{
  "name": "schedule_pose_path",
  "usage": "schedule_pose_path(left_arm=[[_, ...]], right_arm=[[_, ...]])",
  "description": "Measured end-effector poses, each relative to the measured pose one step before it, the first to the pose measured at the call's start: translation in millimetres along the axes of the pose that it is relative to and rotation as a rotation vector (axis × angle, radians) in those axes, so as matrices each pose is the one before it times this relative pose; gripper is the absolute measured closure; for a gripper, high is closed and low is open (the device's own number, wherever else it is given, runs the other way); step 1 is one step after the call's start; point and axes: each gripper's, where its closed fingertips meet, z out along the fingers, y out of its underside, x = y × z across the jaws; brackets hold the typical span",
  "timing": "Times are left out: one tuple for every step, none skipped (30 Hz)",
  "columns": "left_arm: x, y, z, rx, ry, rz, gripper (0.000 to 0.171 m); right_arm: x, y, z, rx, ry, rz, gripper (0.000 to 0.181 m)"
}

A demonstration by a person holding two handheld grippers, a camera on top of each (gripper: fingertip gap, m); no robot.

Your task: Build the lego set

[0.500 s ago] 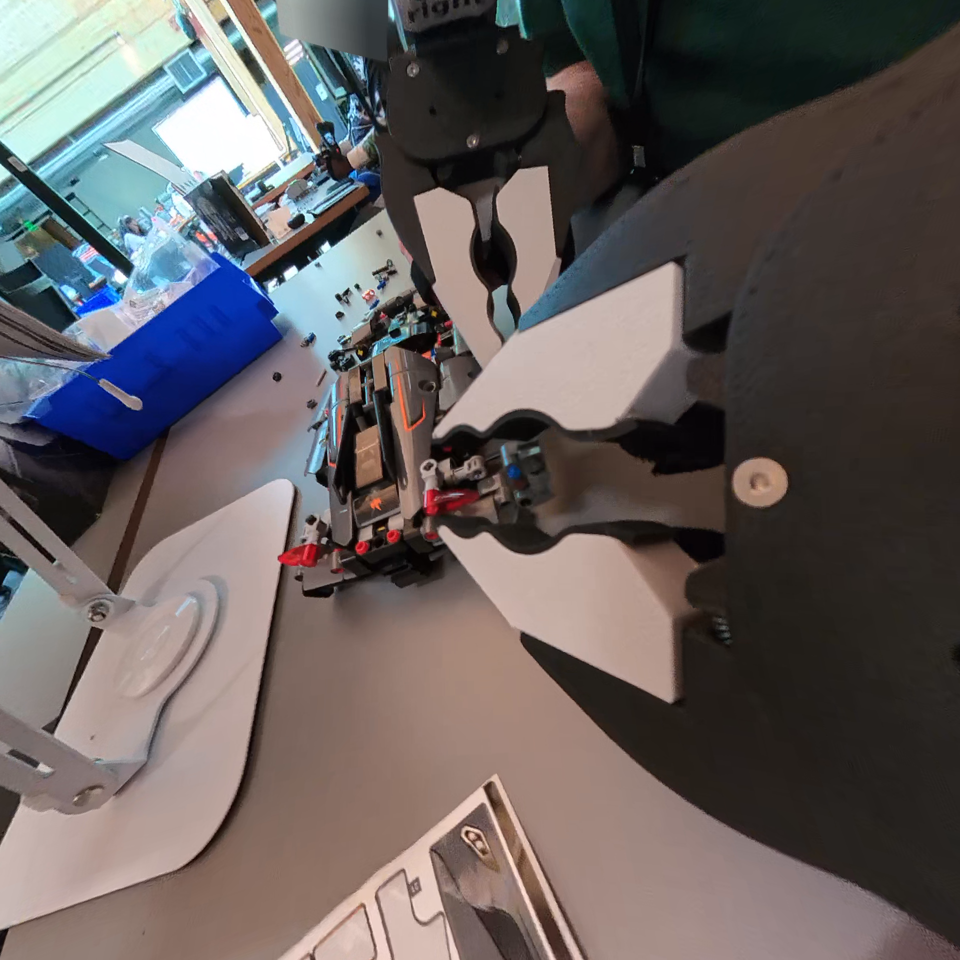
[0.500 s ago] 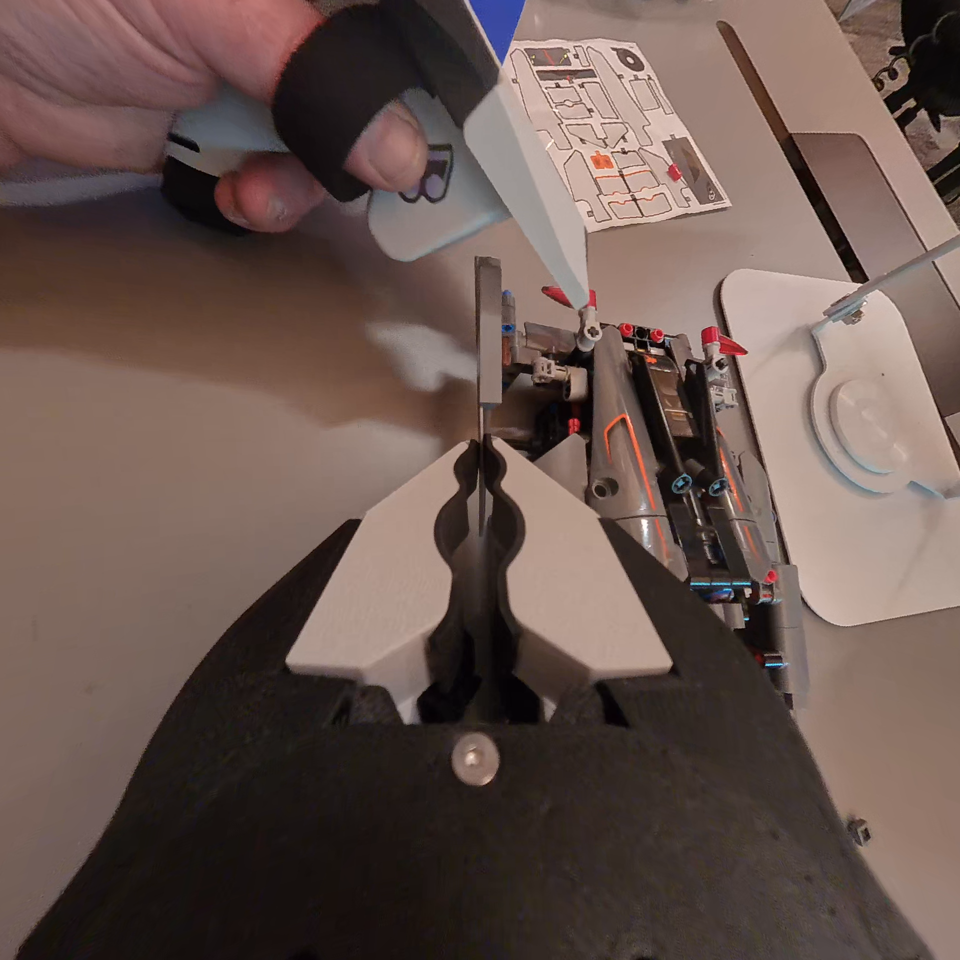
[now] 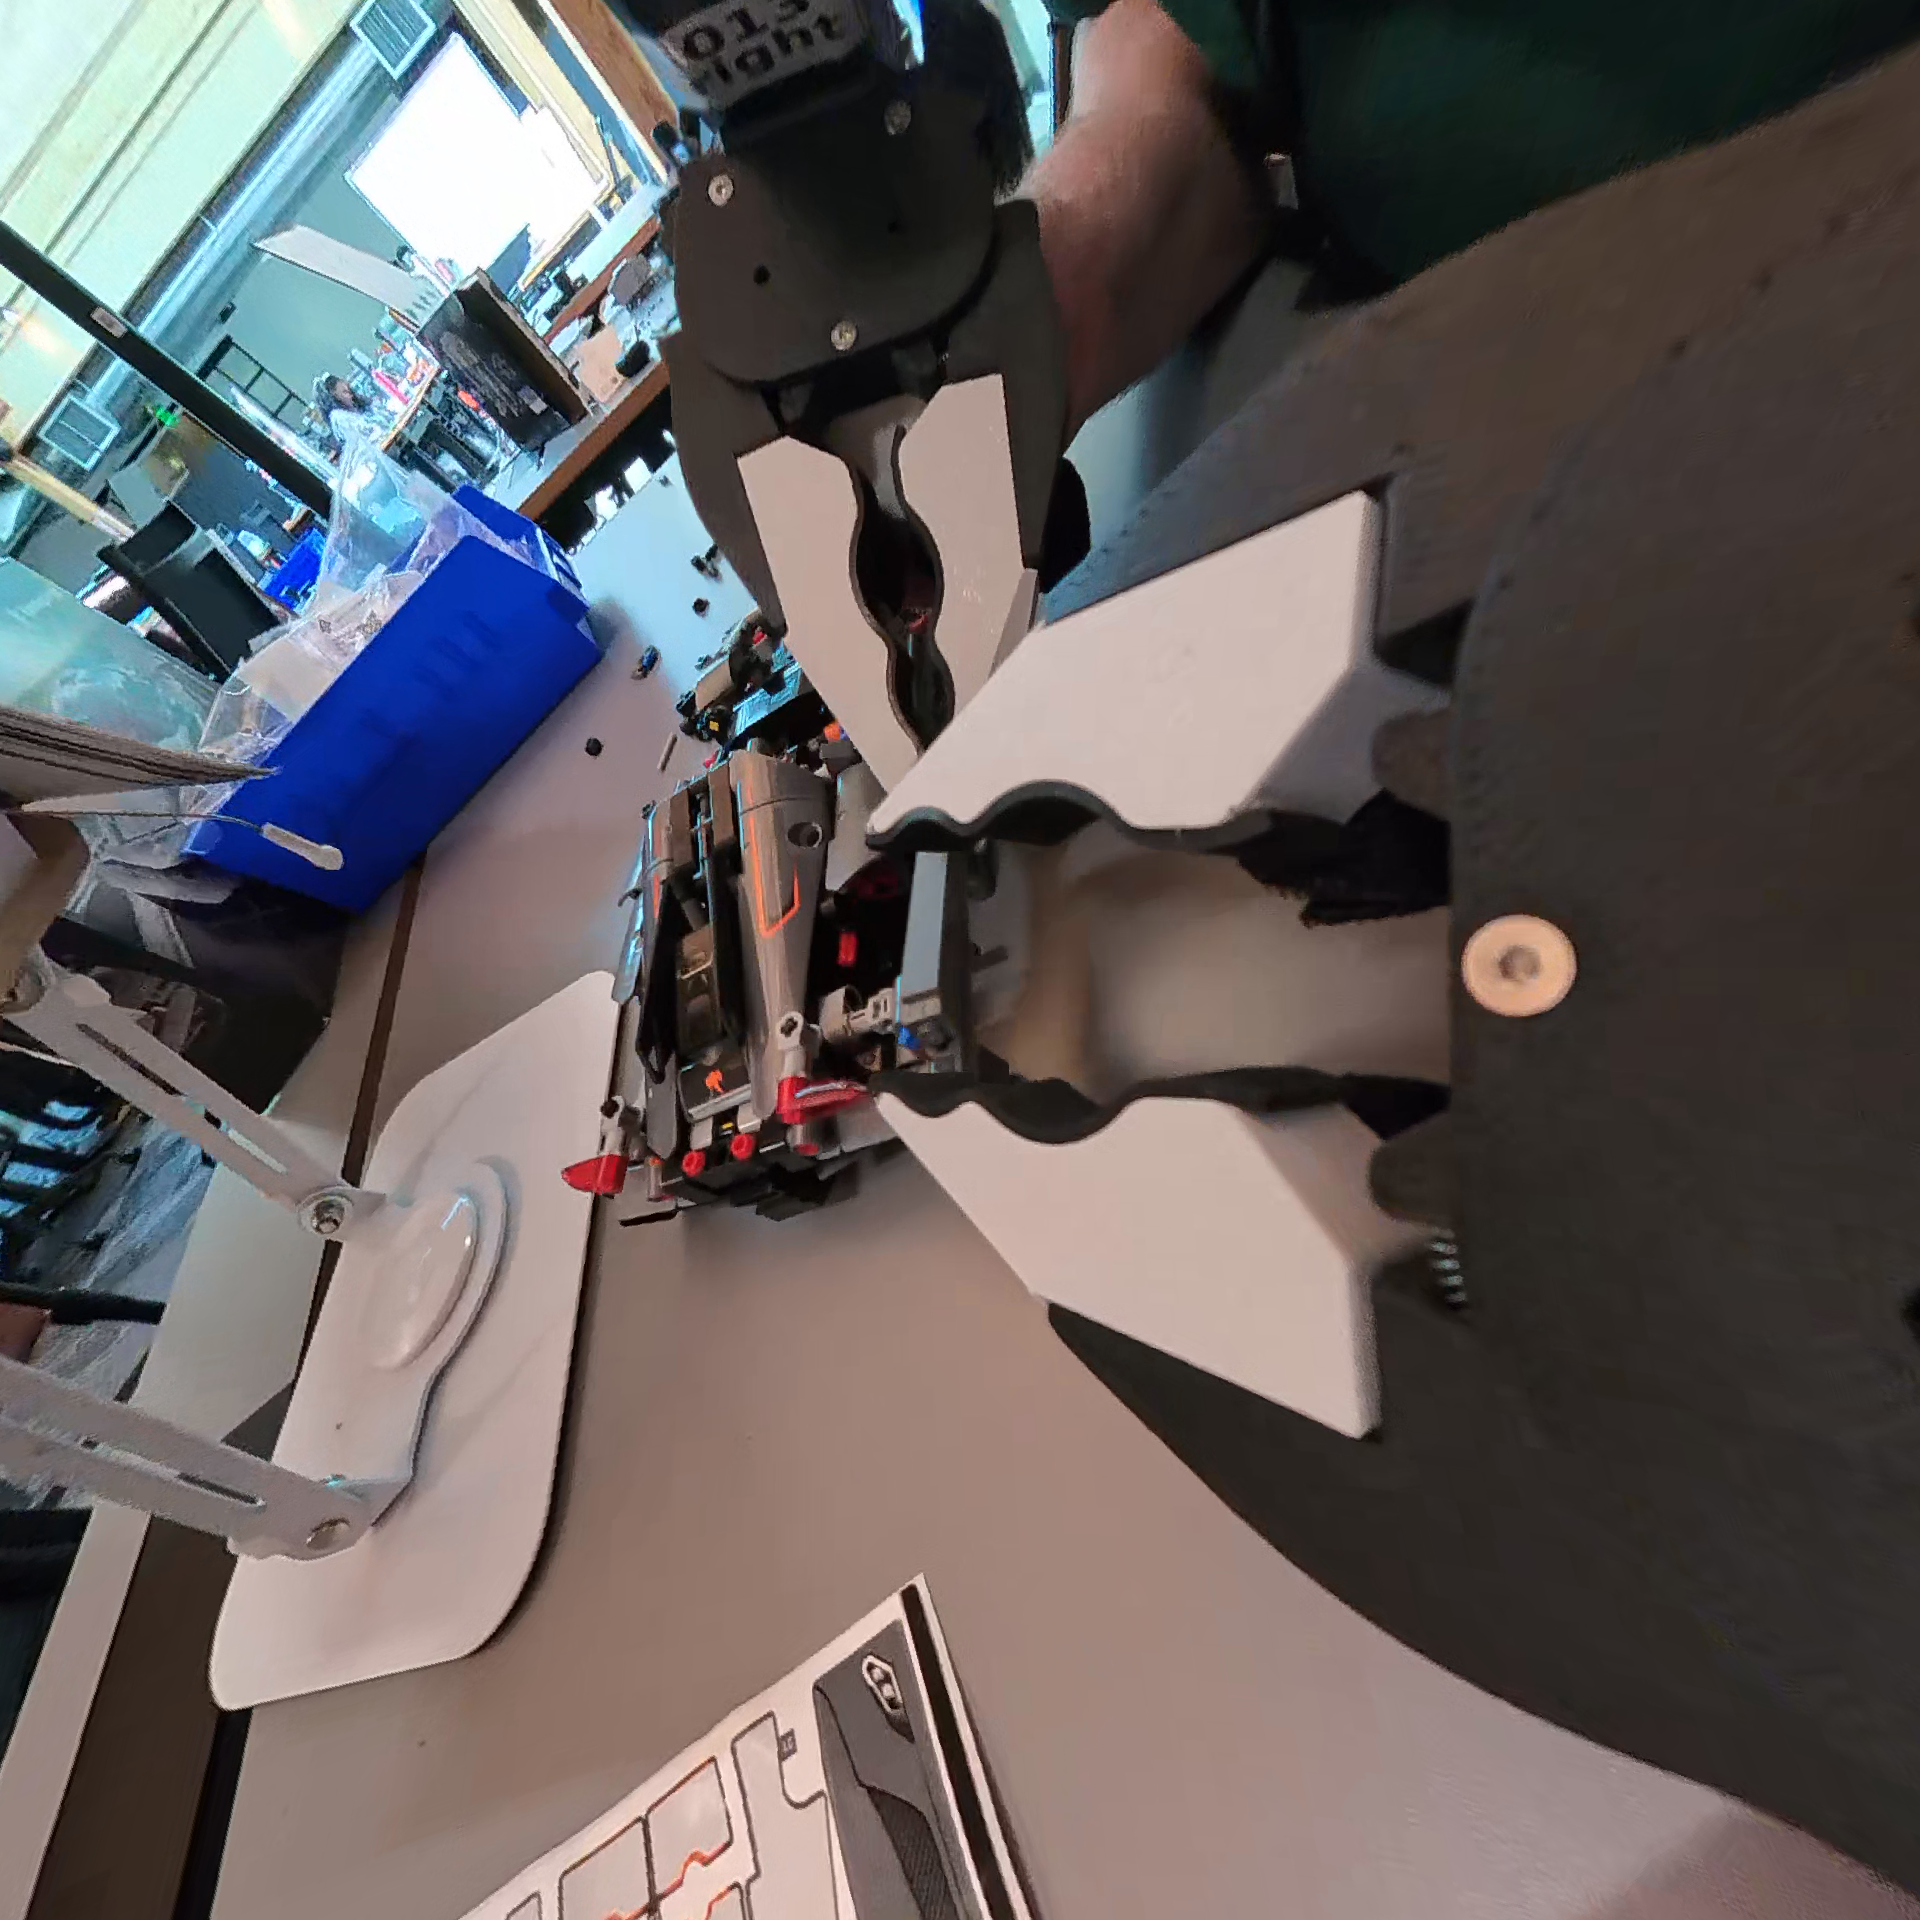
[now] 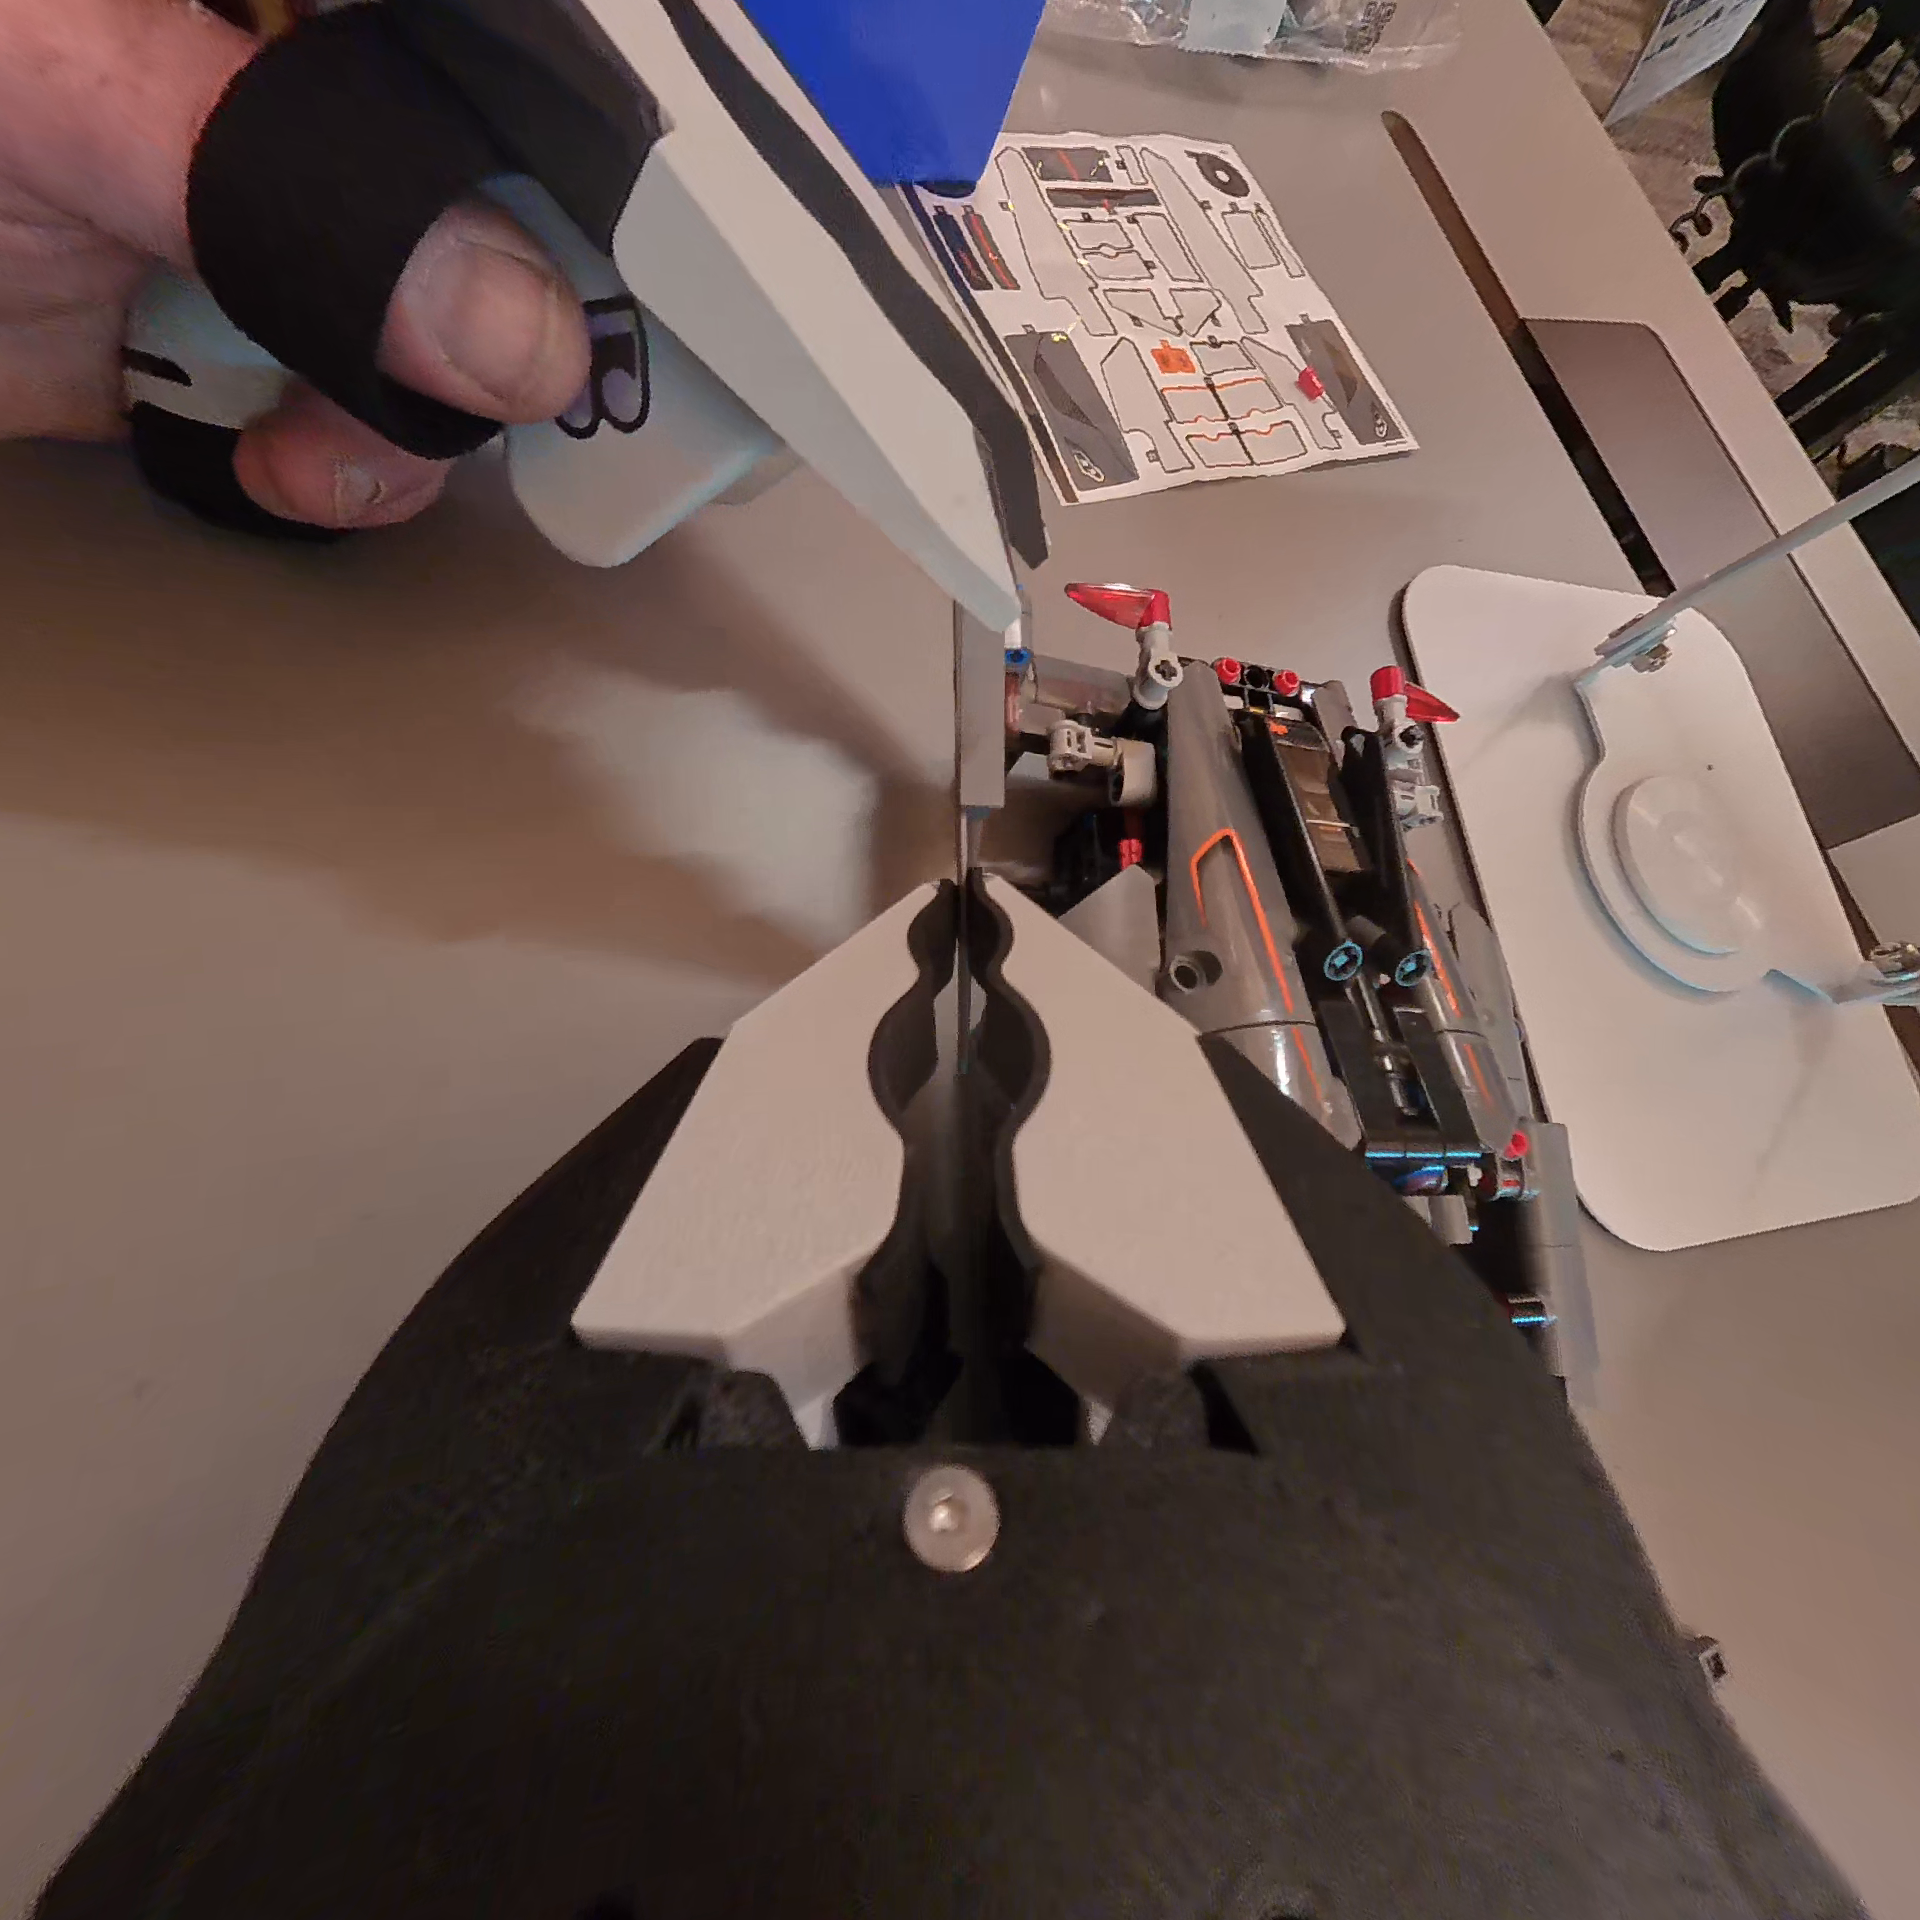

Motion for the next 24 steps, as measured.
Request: schedule_pose_path(left_arm=[[0.67,-0.21,-0.49,0.0034,-0.0063,0.0031,0.131],[0.49,1.01,-0.02,-0.00392,-0.0057,-0.0004,0.13],[0.03,1.14,0.1,-0.00368,-0.0076,-0.002,0.129],[-0.07,0.52,-0.04,0.00193,-0.007,-0.0032,0.129],[-0.48,0.86,-0.08,-0.00047,-0.0079,-0.0072,0.128],[-0.01,0.7,-0.22,-0.00222,-0.0038,-0.0042,0.127],[-1.12,-0.36,-0.94,0.00474,-0.0172,0.0087,0.127],[-3.54,-1.87,-1.75,0.01563,-0.0394,0.0187,0.126],[1.07,-0.31,-0.73,0.00129,-0.0095,0.0223,0.126],[1.36,1.93,0.39,-0.01671,-0.0066,0.0135,0.124],[0.59,2.02,0.52,-0.01593,-0.0126,0.0158,0.121],[1.54,0.77,0.06,-0.00193,-0.0075,0.0228,0.12],[1.85,0.37,-0.05,0.00212,-0.0029,0.0187,0.119],[0.57,0.33,0.05,0.00275,-0.0051,0.0116,0.118],[0.49,-0.16,-0.12,0.00815,0.0,0.0071,0.118],[0.22,-0.75,-0.16,0.01137,0.0016,0.0049,0.118],[-1.4,-0.11,-0.34,0.00826,-0.0085,0.0035,0.118],[-1.36,1.2,0.18,-0.00305,-0.0089,0.0031,0.118],[-0.06,1.59,0.53,-0.00554,-0.0019,0.0046,0.117],[-0.81,1.18,0.24,-0.00219,-0.0107,0.0068,0.117],[-0.43,0.57,0.04,0.00282,-0.0111,0.0108,0.117],[1.14,0.77,0.33,0.00127,-0.0002,0.007,0.117],[0.89,1.17,0.73,-0.00158,0.0019,-0.0003,0.117],[-0.63,0.79,0.64,0.00151,-0.0057,-0.0028,0.117]], right_arm=[[0.34,-0.56,-0.3,0.0061,0.0015,0.0022,0.181],[0.41,-0.51,-0.27,0.0055,0.0018,0.0027,0.181],[0.56,-0.5,-0.28,0.0046,0.0031,0.0007,0.181],[0.08,-0.05,0.01,0.0018,0.0011,0.0001,0.181],[0.07,-0.3,0.03,0.0035,0.0005,0.0008,0.181],[0.06,-0.36,-0.21,0.0045,0.0008,0.0008,0.181],[-0.03,-0.18,0.06,0.0031,-0.0001,0.0005,0.181],[0.24,-0.46,-0.15,0.0041,0.0013,0.001,0.181],[0.62,-0.45,-0.35,0.0038,0.0026,0.0012,0.181],[0.92,-0.22,-0.47,0.0025,0.0025,0.0032,0.181],[1.12,-0.12,-0.32,0.0029,0.0019,0.0037,0.181],[1.03,-0.29,-0.45,0.0041,0.0018,0.0037,0.181],[1.03,-0.2,-0.49,0.0034,0.002,0.0041,0.181],[0.6,-0.03,-0.33,0.0026,-0.0003,0.0046,0.181],[0.37,-0.2,-0.18,0.0031,-0.0015,0.005,0.181],[0.12,-0.35,-0.15,0.0034,-0.0015,0.0044,0.181],[0.06,-0.3,-0.18,0.003,-0.0001,0.0028,0.181],[0.03,-0.01,-0.01,0.0012,-0.0008,0.0013,0.181],[-0.02,-0.19,-0.08,0.0022,-0.001,0.0015,0.181],[0.04,-0.19,-0.25,0.0025,-0.001,0.0025,0.181],[0.09,-0.16,-0.15,0.0021,-0.0016,0.0032,0.181],[0.15,-0.12,-0.19,0.0022,-0.0018,0.0032,0.181],[0.4,-0.1,-0.16,0.0025,0.0003,0.0013,0.181],[0.17,-0.07,-0.15,0.0012,-0.0001,0.0004,0.181]])
